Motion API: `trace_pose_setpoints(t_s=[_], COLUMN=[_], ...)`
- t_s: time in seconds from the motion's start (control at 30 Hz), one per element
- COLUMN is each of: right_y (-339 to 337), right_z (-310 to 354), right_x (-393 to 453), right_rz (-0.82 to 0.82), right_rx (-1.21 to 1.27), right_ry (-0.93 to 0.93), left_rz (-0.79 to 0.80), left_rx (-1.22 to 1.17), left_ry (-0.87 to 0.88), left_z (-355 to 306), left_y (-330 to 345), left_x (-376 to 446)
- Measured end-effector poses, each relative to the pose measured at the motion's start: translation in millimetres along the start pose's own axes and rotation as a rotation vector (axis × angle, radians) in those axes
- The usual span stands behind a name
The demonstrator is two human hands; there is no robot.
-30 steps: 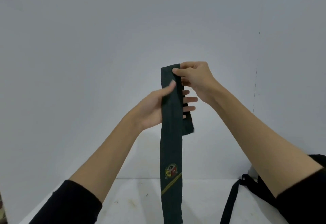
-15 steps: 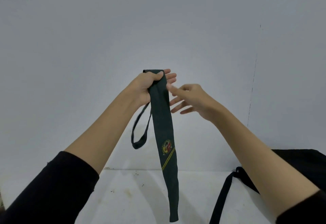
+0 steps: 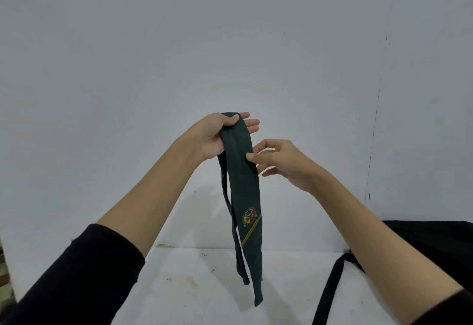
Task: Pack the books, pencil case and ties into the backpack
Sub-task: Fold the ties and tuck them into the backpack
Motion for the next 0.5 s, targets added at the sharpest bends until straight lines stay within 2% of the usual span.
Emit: trace_pose_setpoints(t_s=[0.13, 0.23, 0.37, 0.5], right_y=[5, 10, 14, 13], right_z=[-5, -8, -10, -9], right_x=[0, -2, -6, -4], right_rz=[0.049, 0.101, 0.156, 0.143], right_rx=[0.005, 0.106, 0.280, 0.317], right_ry=[-0.011, -0.021, -0.043, -0.055], left_rz=[0.054, 0.074, 0.066, 0.024], left_rx=[0.021, 0.009, -0.018, -0.063], left_ry=[-0.016, -0.007, -0.010, -0.024], left_z=[2, 3, 4, 10], left_y=[6, 11, 8, 1], left_x=[1, 3, 5, 5])
Point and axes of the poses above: each hand's wrist, its own x-axis towards the middle knuckle, its own y-axis out of the palm, z = x × y, the point moved 2 cm from there along x, towards the middle knuckle, and after that the axes turned 4 degrees about x, right-handed, at the moved point
